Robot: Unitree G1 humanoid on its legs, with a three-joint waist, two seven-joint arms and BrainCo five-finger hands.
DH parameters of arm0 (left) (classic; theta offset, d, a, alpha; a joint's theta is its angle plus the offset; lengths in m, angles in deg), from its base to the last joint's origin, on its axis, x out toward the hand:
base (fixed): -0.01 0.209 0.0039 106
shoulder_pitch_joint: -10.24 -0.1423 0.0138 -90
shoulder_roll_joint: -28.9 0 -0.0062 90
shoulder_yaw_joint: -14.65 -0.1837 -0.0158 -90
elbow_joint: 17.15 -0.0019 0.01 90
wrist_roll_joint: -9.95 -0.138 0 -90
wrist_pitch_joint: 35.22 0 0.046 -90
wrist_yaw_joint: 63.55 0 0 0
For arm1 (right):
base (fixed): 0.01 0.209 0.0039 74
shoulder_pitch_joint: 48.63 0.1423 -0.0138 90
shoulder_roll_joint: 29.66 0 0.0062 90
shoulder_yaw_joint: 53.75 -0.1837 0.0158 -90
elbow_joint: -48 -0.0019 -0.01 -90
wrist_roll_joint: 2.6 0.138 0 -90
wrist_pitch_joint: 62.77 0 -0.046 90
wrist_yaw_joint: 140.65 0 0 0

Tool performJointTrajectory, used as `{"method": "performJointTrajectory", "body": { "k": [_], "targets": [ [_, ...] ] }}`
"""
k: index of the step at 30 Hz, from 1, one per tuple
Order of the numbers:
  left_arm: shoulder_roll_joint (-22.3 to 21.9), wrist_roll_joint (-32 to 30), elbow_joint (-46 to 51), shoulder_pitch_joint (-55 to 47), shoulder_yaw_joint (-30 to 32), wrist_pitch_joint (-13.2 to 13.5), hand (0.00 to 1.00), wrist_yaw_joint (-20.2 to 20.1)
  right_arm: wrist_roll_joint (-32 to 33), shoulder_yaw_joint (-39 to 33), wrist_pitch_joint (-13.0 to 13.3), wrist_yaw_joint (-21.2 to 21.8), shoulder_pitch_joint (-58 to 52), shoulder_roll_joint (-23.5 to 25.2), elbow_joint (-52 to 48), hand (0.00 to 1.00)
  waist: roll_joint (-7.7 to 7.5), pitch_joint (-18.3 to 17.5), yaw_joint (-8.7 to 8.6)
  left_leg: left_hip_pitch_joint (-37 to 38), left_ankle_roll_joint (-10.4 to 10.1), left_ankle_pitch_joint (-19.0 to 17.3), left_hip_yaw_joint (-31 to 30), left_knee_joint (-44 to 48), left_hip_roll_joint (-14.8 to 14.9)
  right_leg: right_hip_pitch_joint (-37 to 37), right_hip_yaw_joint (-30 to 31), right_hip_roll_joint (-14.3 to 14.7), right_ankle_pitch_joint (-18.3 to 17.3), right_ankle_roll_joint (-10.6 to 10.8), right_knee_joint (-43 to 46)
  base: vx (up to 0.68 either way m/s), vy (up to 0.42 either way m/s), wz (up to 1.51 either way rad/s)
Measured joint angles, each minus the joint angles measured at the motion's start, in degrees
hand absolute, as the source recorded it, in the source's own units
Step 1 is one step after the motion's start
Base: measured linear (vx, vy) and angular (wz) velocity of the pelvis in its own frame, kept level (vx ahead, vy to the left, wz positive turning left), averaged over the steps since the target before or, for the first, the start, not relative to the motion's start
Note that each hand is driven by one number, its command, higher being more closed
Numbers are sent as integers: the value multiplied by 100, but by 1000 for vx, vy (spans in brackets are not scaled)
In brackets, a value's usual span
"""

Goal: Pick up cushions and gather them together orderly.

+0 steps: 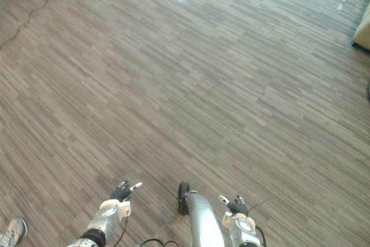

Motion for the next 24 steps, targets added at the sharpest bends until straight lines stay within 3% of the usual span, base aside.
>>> {"method": "performJointTrajectory", "body": {
  "k": [1,2,4,6,8,9,10,12,13,14,15,16,17,18,20,21,22,23,24],
  "targets": [
    [-115,2,127,-96,198,-1,0,3,1,-4,-9,-3,-20,44,-55,0,-14,19,77,-694,-41,-220,-20,1250,260,376,191,69,-101,-92,-131,478,3,-93],
    [-214,10,185,-229,259,-5,0,-4,4,52,-11,-10,-8,88,-57,0,-75,57,147,-1260,18,-425,40,1706,325,766,422,110,-206,-279,-314,481,11,-88],
    [-300,66,289,-335,257,-1,0,-12,8,184,-19,-8,-8,97,-71,0,-161,84,264,-1712,220,-615,289,1641,440,1140,737,134,-270,-276,-532,372,56,-85],
    [-297,177,536,-450,270,121,0,-15,11,231,-29,-5,-29,93,-137,0,-183,66,410,-2160,325,-835,777,847,491,1567,1201,119,-367,-199,-836,488,118,-112],
    [-290,258,566,-506,294,208,0,-7,6,193,-14,-5,-19,72,-286,0,-161,53,475,-2373,328,-871,904,-721,214,1993,1651,39,-454,-27,-1007,507,173,-110],
    [-295,260,535,-522,300,242,0,-2,2,52,-11,-3,42,70,-213,0,-156,47,481,-2340,228,-754,785,-1843,-60,2233,1893,-35,-534,101,-1103,632,267,-116],
    [-290,259,460,-521,244,246,0,4,-1,-36,-3,-15,60,41,-112,0,-92,9,500,-2375,266,-448,488,-3103,-327,2533,2135,-102,-618,264,-1347,647,290,-105],
    [-282,258,392,-513,183,241,0,4,-1,-14,1,-18,69,-52,-6,0,21,-57,512,-2516,404,-253,316,-3590,-386,2748,2291,-103,-718,432,-1447,697,391,-95],
    [-218,246,291,-512,118,227,0,-7,-37,-16,-6,-4,-55,-61,22,0,-45,-179,574,-2454,880,478,113,-3514,-575,2939,2530,-265,-888,696,-1257,997,594,-75],
    [-86,236,189,-505,53,217,0,-24,-139,-23,22,10,-144,68,18,0,-316,-372,451,-2395,1090,161,157,-3430,-888,2655,2507,-565,-863,872,-602,716,427,-53],
    [-66,233,177,-502,15,217,0,-32,-168,-31,34,9,-171,85,37,0,-365,-377,437,-2356,1102,84,171,-3403,-959,2558,2502,-598,-832,940,-348,702,386,12],
    [-48,224,142,-502,-58,215,0,-46,-212,-38,37,7,-242,104,126,0,-463,-370,432,-2206,1133,-127,198,-3320,-1113,2289,2469,-652,-668,1253,519,670,315,11],
    [-45,173,27,-458,-131,157,0,-48,-227,-12,-10,31,-283,121,289,0,-538,-335,420,-1612,1227,-482,229,-3393,-1378,1528,2325,-801,-188,2019,2579,798,358,9],
    [-53,165,3,-457,-130,140,0,-41,-227,-9,-12,38,-282,121,289,0,-526,-328,415,-1521,1225,-533,225,-3399,-1398,1429,2270,-817,-190,2008,2833,636,264,-9],
    [-122,120,-43,-461,-157,86,0,-36,-237,134,15,93,-300,121,115,0,-283,-288,396,-578,1265,-776,237,-3731,-1392,590,1527,-982,-499,1436,3677,561,198,-32],
    [-127,126,-42,-448,-198,87,0,-36,-243,161,33,106,-291,124,33,0,-222,-296,391,-396,1264,-791,245,-3842,-1356,384,1311,-983,-565,1343,3605,516,164,-16],
    [-127,126,-44,-374,-225,87,0,-38,-264,198,76,112,-244,77,-45,0,-120,-240,382,-36,1271,-797,248,-4046,-1288,131,932,-949,-719,1111,3281,468,75,15],
    [-95,129,-46,-299,-327,93,0,-41,-269,191,99,106,-196,57,-46,0,-60,-204,296,282,1270,-798,252,-4240,-1208,-212,475,-938,-791,980,2600,462,42,24],
    [-86,129,-46,-288,-340,95,0,-44,-269,194,112,107,-182,60,-53,0,-56,-198,269,377,1270,-799,252,-4309,-1189,-368,366,-938,-781,978,2275,563,-8,37]
  ]
}}
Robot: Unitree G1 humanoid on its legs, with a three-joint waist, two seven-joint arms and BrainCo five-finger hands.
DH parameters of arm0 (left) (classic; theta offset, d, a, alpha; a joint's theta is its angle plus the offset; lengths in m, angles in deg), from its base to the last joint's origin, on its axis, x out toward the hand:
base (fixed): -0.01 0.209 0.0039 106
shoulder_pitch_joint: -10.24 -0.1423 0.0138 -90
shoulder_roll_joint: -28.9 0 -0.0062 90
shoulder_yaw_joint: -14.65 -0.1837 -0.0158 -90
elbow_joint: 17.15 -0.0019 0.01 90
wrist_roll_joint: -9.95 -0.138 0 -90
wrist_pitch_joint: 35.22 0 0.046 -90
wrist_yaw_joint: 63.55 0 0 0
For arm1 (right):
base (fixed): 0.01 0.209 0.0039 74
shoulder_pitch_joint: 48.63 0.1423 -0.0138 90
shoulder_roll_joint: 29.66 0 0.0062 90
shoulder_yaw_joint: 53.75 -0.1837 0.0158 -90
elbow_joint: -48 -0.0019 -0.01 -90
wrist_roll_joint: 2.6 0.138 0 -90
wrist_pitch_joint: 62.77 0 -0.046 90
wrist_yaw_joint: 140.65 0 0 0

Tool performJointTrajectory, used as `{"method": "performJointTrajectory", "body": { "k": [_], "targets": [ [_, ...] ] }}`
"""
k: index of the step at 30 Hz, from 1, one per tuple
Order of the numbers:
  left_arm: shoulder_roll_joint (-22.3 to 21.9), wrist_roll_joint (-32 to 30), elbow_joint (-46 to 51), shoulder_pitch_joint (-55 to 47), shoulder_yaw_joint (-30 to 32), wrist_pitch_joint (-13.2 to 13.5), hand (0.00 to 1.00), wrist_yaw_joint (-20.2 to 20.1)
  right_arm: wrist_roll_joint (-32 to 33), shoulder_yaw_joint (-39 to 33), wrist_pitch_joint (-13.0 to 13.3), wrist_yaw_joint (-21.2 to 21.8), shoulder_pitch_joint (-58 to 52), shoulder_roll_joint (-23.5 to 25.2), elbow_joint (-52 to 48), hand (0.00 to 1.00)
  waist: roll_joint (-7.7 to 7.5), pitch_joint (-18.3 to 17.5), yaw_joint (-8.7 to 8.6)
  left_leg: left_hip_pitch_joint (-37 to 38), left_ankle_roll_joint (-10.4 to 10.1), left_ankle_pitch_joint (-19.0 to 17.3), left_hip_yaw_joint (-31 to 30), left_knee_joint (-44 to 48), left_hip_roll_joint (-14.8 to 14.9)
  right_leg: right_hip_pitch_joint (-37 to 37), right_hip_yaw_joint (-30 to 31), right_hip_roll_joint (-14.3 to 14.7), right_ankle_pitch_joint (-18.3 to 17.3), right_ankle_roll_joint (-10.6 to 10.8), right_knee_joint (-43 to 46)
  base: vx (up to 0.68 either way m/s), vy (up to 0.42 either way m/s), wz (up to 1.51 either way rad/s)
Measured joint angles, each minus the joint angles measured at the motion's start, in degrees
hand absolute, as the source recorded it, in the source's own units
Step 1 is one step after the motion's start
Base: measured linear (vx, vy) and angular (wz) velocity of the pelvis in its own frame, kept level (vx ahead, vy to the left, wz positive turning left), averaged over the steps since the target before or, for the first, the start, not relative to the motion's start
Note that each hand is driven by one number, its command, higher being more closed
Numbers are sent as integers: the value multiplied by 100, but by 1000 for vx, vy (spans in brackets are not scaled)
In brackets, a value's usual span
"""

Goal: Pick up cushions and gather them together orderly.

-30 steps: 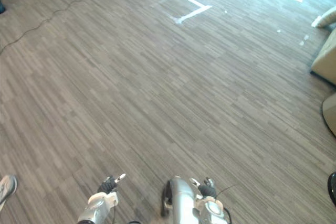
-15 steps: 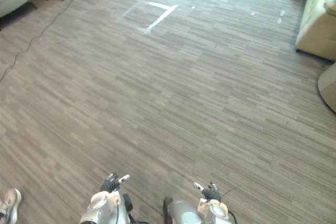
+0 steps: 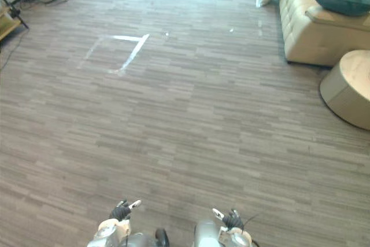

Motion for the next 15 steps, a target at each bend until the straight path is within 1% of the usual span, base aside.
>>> {"method": "performJointTrajectory", "body": {
  "k": [1,2,3,4,5,6,7,8,9,10,11,12,13,14,15],
  "targets": [
    [16,0,-1,54,-42,1,0,3,3,-7,2,-2,72,0,-1,0,-18,6,-64,167,-53,-95,-7,-95,51,-233,-181,-2,167,-30,-687,384,-53,36],
    [34,-1,-11,88,-125,-4,0,-2,-4,-9,-5,-5,146,-19,16,0,-29,10,-121,298,-167,-242,-13,-190,92,-389,-292,4,490,-48,-1372,504,-93,49],
    [52,-5,-44,154,-233,-3,0,-3,-12,-11,-23,-8,166,-32,59,0,-124,-3,-144,481,-444,-471,1,-312,82,-493,-339,-15,1042,-46,-2309,535,-120,39],
    [78,-7,-124,168,-251,-2,0,-4,-60,-55,-26,-5,178,-34,138,0,-230,56,-141,736,-648,-620,-68,-431,-5,-513,-233,-18,1849,-180,-2537,569,-136,12],
    [-8,-14,-232,189,-229,-9,0,-10,-127,-127,-40,-8,213,-55,189,0,-191,60,-133,897,-648,-624,-99,-461,57,-595,-132,66,1807,-363,-2171,599,-165,-24],
    [-69,-39,-302,142,-209,-26,0,-76,-174,-172,-29,-8,214,-96,197,0,-123,50,-120,941,-595,-474,-113,-328,73,-725,-57,65,1410,-382,-1737,607,-222,-28],
    [-119,-111,-370,111,-211,-62,0,-104,-174,-279,-48,4,193,-116,207,0,-70,79,-196,945,-693,-367,-185,30,107,-683,-74,7,1091,-511,-1365,582,-245,-11],
    [-163,-130,-367,74,-205,-86,0,-101,-172,-392,-87,-6,150,-132,241,0,-7,90,-261,875,-758,-334,-280,506,220,-534,-151,-2,874,-574,-1240,560,-286,19],
    [-214,-183,-334,18,-134,-101,0,-101,-173,-415,-130,-2,30,-153,225,0,82,91,-325,504,-1011,-209,-434,1683,507,-189,-223,56,641,-591,-1275,536,-291,21],
    [-276,-226,-190,-38,23,-99,0,-104,-175,-385,-154,-9,-45,-174,198,0,138,103,-316,-127,-1577,176,-651,3411,906,254,-254,209,506,-625,-1479,752,-344,-18],
    [-331,-224,58,-166,229,-99,0,-107,-163,-248,-189,-26,-111,-197,49,0,200,129,-206,-830,-1577,143,-638,5165,1394,842,-228,480,431,-737,-1817,627,-249,-44],
    [-331,-223,118,-186,290,-101,0,-105,-163,-165,-185,-28,-104,-195,3,0,203,133,-180,-986,-1547,94,-610,5486,1479,992,-188,537,403,-775,-1904,501,-148,-71],
    [-313,-219,221,-273,384,-103,0,-103,-158,43,-183,-26,-76,-178,-20,0,106,162,-112,-1378,-1423,-34,-545,5808,1585,1324,-108,605,348,-815,-2108,431,-85,-61],
    [-286,-191,411,-281,388,-90,0,-104,-149,204,-188,-17,-57,-105,-28,0,-4,171,-21,-1890,-1188,-210,-278,5442,1601,1810,70,605,263,-812,-2456,397,-70,-57],
    [-287,-161,456,-282,390,-83,0,-104,-149,222,-189,-17,-56,-89,-29,0,-38,165,2,-1973,-1142,-244,-176,5229,1595,1905,128,605,231,-803,-2539,470,-42,-59]
  ]
}}
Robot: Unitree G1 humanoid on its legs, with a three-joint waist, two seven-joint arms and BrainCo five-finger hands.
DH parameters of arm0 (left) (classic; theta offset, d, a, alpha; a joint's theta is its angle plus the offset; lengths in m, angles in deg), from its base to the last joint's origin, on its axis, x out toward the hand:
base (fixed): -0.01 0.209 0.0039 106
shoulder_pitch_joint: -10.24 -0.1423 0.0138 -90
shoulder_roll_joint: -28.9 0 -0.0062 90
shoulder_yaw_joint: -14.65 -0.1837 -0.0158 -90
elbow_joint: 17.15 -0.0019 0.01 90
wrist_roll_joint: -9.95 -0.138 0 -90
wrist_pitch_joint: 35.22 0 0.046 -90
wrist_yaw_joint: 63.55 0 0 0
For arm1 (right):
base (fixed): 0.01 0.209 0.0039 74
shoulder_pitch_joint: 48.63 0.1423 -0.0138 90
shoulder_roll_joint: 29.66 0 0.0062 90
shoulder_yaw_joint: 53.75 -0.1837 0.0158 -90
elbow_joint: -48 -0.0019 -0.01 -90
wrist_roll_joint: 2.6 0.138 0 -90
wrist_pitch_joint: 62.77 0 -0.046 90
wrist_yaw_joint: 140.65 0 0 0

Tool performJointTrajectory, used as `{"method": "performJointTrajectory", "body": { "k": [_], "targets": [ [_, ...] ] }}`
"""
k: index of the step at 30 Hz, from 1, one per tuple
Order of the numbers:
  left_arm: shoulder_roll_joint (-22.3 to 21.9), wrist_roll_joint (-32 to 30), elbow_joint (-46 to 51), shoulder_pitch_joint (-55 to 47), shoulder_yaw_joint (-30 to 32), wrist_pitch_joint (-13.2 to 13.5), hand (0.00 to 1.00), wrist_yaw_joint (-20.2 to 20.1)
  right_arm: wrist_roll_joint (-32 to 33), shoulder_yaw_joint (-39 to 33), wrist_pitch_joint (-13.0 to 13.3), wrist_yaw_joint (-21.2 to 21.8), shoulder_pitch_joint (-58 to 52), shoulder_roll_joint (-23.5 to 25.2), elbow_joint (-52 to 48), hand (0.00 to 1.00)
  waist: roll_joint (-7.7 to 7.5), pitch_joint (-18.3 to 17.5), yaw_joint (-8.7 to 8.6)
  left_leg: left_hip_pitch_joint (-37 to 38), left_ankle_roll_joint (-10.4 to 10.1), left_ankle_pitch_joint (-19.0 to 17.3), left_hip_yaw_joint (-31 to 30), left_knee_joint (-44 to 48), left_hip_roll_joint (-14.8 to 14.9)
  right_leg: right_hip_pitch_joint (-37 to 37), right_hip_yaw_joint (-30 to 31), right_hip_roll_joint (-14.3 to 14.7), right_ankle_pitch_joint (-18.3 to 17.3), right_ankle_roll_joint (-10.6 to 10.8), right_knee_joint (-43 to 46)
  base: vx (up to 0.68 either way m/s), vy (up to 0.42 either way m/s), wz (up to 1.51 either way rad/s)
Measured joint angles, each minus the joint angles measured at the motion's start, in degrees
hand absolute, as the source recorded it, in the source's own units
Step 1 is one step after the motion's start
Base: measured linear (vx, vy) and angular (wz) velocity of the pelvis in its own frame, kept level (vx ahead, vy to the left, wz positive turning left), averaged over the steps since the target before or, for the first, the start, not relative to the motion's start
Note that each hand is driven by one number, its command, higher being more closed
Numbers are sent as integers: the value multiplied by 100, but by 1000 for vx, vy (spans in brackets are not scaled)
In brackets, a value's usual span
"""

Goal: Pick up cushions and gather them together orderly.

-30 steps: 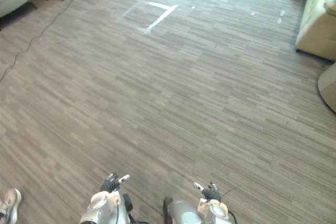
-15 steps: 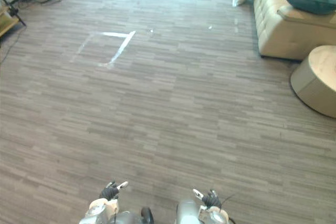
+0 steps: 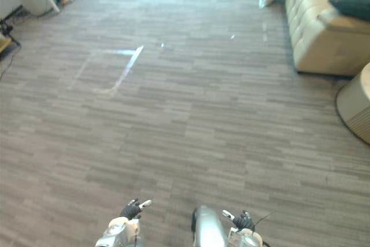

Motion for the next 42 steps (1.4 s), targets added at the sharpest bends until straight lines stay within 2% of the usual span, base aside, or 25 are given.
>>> {"method": "performJointTrajectory", "body": {
  "k": [3,5,7,9,10,11,12,13,14,16,18,21,23,24,25,26,28,30,31,33,36,38,40,41,42],
  "targets": [
    [-40,73,62,-16,95,108,0,8,-11,-51,5,18,25,76,-155,0,34,-16,153,-262,80,33,404,-2520,-202,645,538,-20,-138,213,-385,465,83,-88],
    [-49,137,49,-26,101,122,0,17,-23,-94,13,8,12,99,-151,0,101,-58,200,-358,-51,319,211,-4110,-352,973,871,-54,-341,384,-602,508,194,-98],
    [-56,160,44,-31,95,119,0,18,-27,-95,1,-20,-56,27,-97,0,136,-109,205,-540,86,411,213,-4422,-446,1316,1087,-189,-599,584,-821,616,382,-69],
    [17,161,46,-85,84,112,0,16,-94,-136,0,-18,-262,24,-82,0,-84,-388,284,-630,425,1036,94,-4062,-858,1538,1299,-572,-836,879,-780,755,465,-56],
    [65,160,-26,-70,77,100,0,15,-167,-194,0,-19,-329,101,-62,0,-309,-541,275,-679,662,1011,68,-3866,-1120,1332,1296,-862,-863,1072,-219,732,375,-14],
    [110,161,-90,-42,68,101,0,12,-211,-222,1,-16,-376,130,-16,0,-445,-608,247,-648,720,858,92,-3809,-1295,1093,1294,-1019,-758,1234,390,741,348,26],
    [141,162,-143,27,36,90,0,16,-235,-222,-14,-11,-373,205,111,0,-560,-624,242,-503,813,603,112,-3743,-1474,565,1368,-1104,-221,1514,1587,728,325,31],
    [167,163,-175,78,19,78,0,22,-238,-209,-16,-8,-366,276,115,0,-615,-578,234,-292,837,433,123,-3793,-1562,105,1460,-1111,390,1645,2569,821,348,10],
    [199,163,-185,96,23,64,0,43,-239,-197,-13,17,-284,352,110,0,-618,-489,248,45,879,258,183,-3864,-1624,-338,1507,-1136,600,1684,3544,635,244,-36],
    [119,168,-221,41,-43,29,0,62,-249,-58,53,46,-195,255,-100,0,-362,-384,232,959,901,-46,331,-4169,-1607,-1119,1186,-1066,399,1361,4501,522,203,-55],
    [73,171,-167,98,-124,44,0,71,-248,-34,123,38,-207,169,-319,0,-128,-385,180,1567,856,-238,349,-4554,-1539,-1866,626,-896,195,1169,4335,561,185,-19],
    [96,243,-185,292,-154,59,0,127,-231,-45,133,37,-143,177,-448,0,-165,-301,120,2182,725,-399,326,-4929,-1524,-2616,-165,-813,158,1002,2787,533,13,17],
    [92,261,-202,331,-276,60,0,126,-231,-64,124,31,-93,165,-411,0,-222,-287,-3,2548,677,-480,138,-5200,-1520,-2661,-471,-795,612,831,1155,530,-110,57],
    [74,254,-233,346,-313,63,0,117,-226,-112,128,35,-105,152,-399,0,-210,-281,-34,2672,620,-542,19,-5307,-1530,-2636,-443,-789,1124,683,853,749,-192,54],
    [-59,227,-410,376,-319,54,0,105,-240,-232,118,25,9,43,-341,0,-32,-231,-36,2921,563,-523,-128,-5422,-1440,-2590,-495,-703,941,443,1165,632,-191,32],
    [-91,145,-456,366,-293,26,0,99,-246,-294,108,22,37,19,-314,0,-5,-210,-21,2966,317,-257,-172,-5247,-1433,-2625,-417,-785,425,329,1712,724,-273,19],
    [-115,89,-450,230,-240,9,0,101,-235,-375,62,17,0,5,-334,0,80,-206,-120,2873,224,-220,-346,-4442,-1272,-2349,-531,-813,25,249,1930,514,-265,24],
    [-125,-55,-432,141,-3,-28,0,82,-236,-318,41,18,-70,11,-368,0,186,-140,-142,1795,-476,308,-731,-1505,-629,-1556,-717,-563,-253,174,1587,620,-291,3],
    [-135,-75,-316,63,171,-27,0,27,-235,-191,32,15,-77,34,-367,0,230,-119,-50,1270,-558,394,-704,-86,-318,-1121,-693,-338,-287,112,1275,525,-209,-56],
    [-107,-71,-42,-68,368,-21,0,30,-197,89,20,17,-75,133,-353,0,111,-60,51,573,-312,255,-418,918,-64,-395,-556,-199,-364,9,790,474,-106,-68],
    [-130,-32,145,-69,378,-1,0,20,-182,239,0,14,-68,103,-356,0,49,-59,161,-141,50,53,248,356,87,326,-270,-186,-381,94,103,424,-6,-55],
    [-124,59,237,-91,369,108,0,31,-194,240,-27,12,-125,110,-356,0,54,-58,258,-502,88,43,716,-1605,56,969,72,-234,-418,269,-477,552,116,-87],
    [-126,104,222,-70,368,145,0,35,-196,108,-22,5,-106,111,-358,0,49,-66,275,-518,88,376,843,-3606,-216,1427,287,-342,-539,502,-841,602,216,-70],
    [-126,113,214,-73,362,147,0,41,-199,62,-18,-18,-118,101,-352,0,47,-93,275,-558,209,495,862,-3990,-288,1590,350,-385,-607,626,-945,791,377,-56],
    [-118,117,199,-80,309,160,0,47,-208,36,-14,-39,-135,56,-321,0,44,-144,290,-691,527,852,755,-4208,-448,1786,488,-481,-704,802,-1003,695,376,-59]
  ]
}}
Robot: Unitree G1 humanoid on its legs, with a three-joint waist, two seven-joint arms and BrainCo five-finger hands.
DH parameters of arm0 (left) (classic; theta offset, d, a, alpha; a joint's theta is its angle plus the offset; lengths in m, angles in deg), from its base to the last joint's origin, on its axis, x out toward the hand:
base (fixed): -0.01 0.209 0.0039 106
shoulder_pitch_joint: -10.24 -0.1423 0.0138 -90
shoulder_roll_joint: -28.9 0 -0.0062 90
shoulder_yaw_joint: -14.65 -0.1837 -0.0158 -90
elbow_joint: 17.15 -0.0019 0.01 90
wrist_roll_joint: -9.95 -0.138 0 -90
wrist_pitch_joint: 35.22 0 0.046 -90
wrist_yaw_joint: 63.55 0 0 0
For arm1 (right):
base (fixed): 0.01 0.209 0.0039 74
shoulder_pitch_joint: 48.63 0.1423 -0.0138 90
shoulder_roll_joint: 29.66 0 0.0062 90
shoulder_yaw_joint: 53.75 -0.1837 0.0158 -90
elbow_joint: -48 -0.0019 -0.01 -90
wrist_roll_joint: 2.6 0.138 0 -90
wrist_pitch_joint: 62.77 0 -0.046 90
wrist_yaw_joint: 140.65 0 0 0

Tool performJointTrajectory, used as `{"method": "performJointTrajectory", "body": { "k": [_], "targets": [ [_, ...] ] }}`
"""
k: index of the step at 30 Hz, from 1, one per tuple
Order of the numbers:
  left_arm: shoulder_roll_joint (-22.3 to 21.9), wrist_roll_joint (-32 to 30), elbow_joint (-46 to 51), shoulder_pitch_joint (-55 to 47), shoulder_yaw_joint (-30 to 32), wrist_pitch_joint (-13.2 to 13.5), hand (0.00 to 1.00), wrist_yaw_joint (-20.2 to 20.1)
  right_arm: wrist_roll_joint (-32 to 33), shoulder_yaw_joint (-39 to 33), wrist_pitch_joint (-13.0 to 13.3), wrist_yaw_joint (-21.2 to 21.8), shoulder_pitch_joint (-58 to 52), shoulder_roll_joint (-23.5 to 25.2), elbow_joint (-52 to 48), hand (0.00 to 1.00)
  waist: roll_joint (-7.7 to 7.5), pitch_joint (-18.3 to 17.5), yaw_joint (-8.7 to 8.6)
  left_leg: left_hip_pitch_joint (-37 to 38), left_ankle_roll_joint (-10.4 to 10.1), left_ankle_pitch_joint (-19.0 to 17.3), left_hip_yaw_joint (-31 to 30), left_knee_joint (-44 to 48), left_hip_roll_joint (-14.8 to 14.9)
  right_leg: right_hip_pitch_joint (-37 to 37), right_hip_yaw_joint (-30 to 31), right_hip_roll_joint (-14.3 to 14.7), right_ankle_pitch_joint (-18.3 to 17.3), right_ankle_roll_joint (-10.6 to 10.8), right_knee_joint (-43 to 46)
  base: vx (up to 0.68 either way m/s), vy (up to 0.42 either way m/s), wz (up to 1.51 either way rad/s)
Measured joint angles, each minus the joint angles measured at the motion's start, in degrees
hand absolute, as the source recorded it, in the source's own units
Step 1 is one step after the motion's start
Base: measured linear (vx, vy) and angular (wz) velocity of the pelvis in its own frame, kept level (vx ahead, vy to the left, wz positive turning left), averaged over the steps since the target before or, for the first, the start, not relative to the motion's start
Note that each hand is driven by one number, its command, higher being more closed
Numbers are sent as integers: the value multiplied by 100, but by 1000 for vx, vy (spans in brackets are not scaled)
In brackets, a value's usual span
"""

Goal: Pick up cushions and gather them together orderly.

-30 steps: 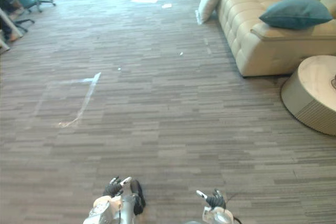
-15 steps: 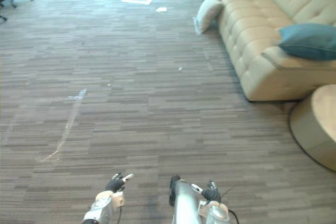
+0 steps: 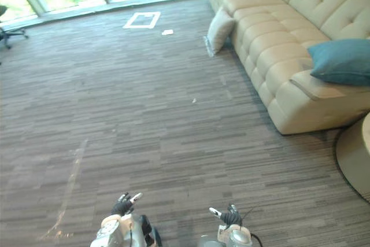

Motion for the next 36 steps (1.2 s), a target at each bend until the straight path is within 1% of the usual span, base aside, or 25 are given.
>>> {"method": "performJointTrajectory", "body": {
  "k": [1,3,5,6,7,8,9,10,11,13,15,16,17,18,20,21,23,24,26,27,28,29,31,34,36],
  "targets": [
    [38,0,-42,8,-12,3,0,-6,-26,-3,1,-1,0,10,78,0,-111,-70,60,13,116,564,-150,34,-211,52,167,-162,-27,84,36,725,415,-40],
    [178,-5,-205,90,-118,-35,0,-22,-44,-69,3,37,-58,78,321,0,-422,-273,-51,-6,353,211,-277,404,-620,-143,456,-618,429,425,600,749,401,15],
    [239,-8,-268,106,-116,-53,0,-30,-44,-254,-20,51,-83,204,479,0,-547,-271,-27,258,442,-220,-378,803,-827,-407,653,-617,1349,531,1843,759,371,31],
    [246,-14,-323,90,-131,-63,0,-30,-45,-300,-22,54,-161,239,497,0,-556,-272,-42,682,471,-493,-431,641,-926,-836,775,-622,2277,811,3007,890,355,17],
    [272,-27,-426,93,-168,-92,0,-20,-45,-245,1,68,-189,243,467,0,-541,-265,-71,1044,391,-772,-475,502,-1028,-1389,837,-624,2254,877,4176,709,228,11],
    [275,-40,-503,89,-174,-120,0,-18,-43,-171,11,81,-176,241,385,0,-581,-286,-73,1374,352,-948,-481,390,-1095,-1959,832,-635,1870,768,5037,659,128,7],
    [263,-48,-536,89,-206,-133,0,-15,-43,-123,20,85,-170,236,317,0,-549,-271,-77,1605,387,-987,-476,321,-1118,-2302,784,-608,1631,674,5317,488,66,0],
    [198,-57,-532,117,-263,-180,0,-19,-41,-135,49,94,-195,220,99,0,-380,-230,-86,2032,415,-1123,-548,79,-1065,-2842,566,-448,1288,476,5414,608,72,2],
    [165,-55,-533,108,-336,-184,0,-19,-41,-130,100,99,-196,180,-59,0,-236,-206,-113,2371,340,-1221,-590,-134,-987,-3280,318,-316,1037,398,5340,615,48,11],
    [170,-56,-521,153,-464,-181,0,-26,-33,-141,140,118,-202,160,-302,0,-193,-148,-187,2810,290,-1456,-731,-278,-922,-4041,-19,-241,792,360,4849,737,-74,44],
    [163,-58,-527,181,-535,-185,0,-29,-29,-130,148,127,-134,125,-312,0,-250,-100,-261,3241,88,-1729,-826,-427,-804,-4379,-299,-231,887,257,3640,623,-218,63],
    [184,-66,-534,195,-645,-182,0,-32,-33,-124,131,126,-176,108,-287,0,-390,-101,-286,3521,-118,-1887,-958,-535,-830,-4378,-372,-342,1560,53,2679,639,-263,63],
    [53,-68,-604,229,-708,-193,0,-30,-35,-218,135,124,-142,-3,-260,0,-163,-52,-274,3748,-190,-1964,-1142,-614,-662,-4208,-642,-251,1313,-217,2845,619,-228,47],
    [21,-86,-587,244,-816,-188,0,-83,-42,-334,122,113,-91,-47,-237,0,-86,-73,-207,3684,-177,-1803,-1285,-630,-716,-4230,-651,-250,1198,-291,2934,548,-178,33],
    [10,-132,-540,254,-774,-191,0,-74,-46,-439,84,113,-114,-48,-223,0,-120,-56,-356,3653,-181,-1223,-1409,-487,-838,-4138,-663,-475,840,-385,3270,474,-194,55],
    [-29,-193,-539,241,-778,-191,0,-64,-45,-463,1,128,-246,-44,-178,0,-81,-59,-399,3627,-382,-960,-1574,-25,-754,-3831,-753,-490,580,-400,3306,574,-270,71],
    [-23,-299,-487,236,-585,-192,0,-67,-42,-465,-22,140,-319,-104,-199,0,83,-38,-407,2790,-1121,-485,-1857,2210,-267,-3102,-930,-286,353,-402,2819,497,-206,28],
    [-17,-302,-393,157,-349,-195,0,-75,-42,-453,-33,142,-314,-127,-205,0,182,-49,-345,2119,-1345,-293,-1819,3855,99,-2706,-955,-63,323,-471,2520,309,-68,-35],
    [-28,-301,-274,-17,-91,-202,0,-52,-33,-280,-43,135,-307,-112,-171,0,148,-32,-254,1426,-1018,-404,-1555,5135,434,-2061,-945,103,221,-628,2116,346,-20,-39],
    [-18,-297,-189,-58,-72,-209,0,-50,-30,-212,-44,130,-299,-108,-171,0,110,-34,-247,1229,-842,-472,-1452,5217,474,-1867,-945,114,190,-622,1955,381,25,-25],
    [-18,-288,-37,-70,-59,-191,0,-58,-25,-96,-48,125,-342,-94,-125,0,20,-76,-154,779,-481,-667,-937,4930,583,-1431,-871,97,168,-591,1560,301,43,-27],
    [-22,-281,25,-69,-63,-180,0,-58,-22,-63,-47,122,-340,-85,-99,0,8,-80,-103,590,-362,-743,-703,4616,623,-1283,-799,90,159,-575,1393,347,105,-43],
    [4,-274,69,-45,-89,-161,0,-51,-23,-11,-54,121,-332,-38,-92,0,-14,-81,-53,322,-286,-821,-294,2995,533,-862,-620,-4,129,-506,929,463,206,-50],
    [3,-205,-21,-44,-112,-98,0,-46,-27,-177,-39,97,-310,42,-36,0,-30,-102,-13,339,-359,-269,-393,-10,92,-509,-269,-291,-123,-46,686,528,317,-63],
    [55,-162,-39,-65,-114,-63,0,-42,-39,-170,-46,56,-311,37,155,0,-155,-181,28,316,-227,351,-422,163,-86,-209,94,-522,-277,70,498,623,408,-67]
  ]
}}
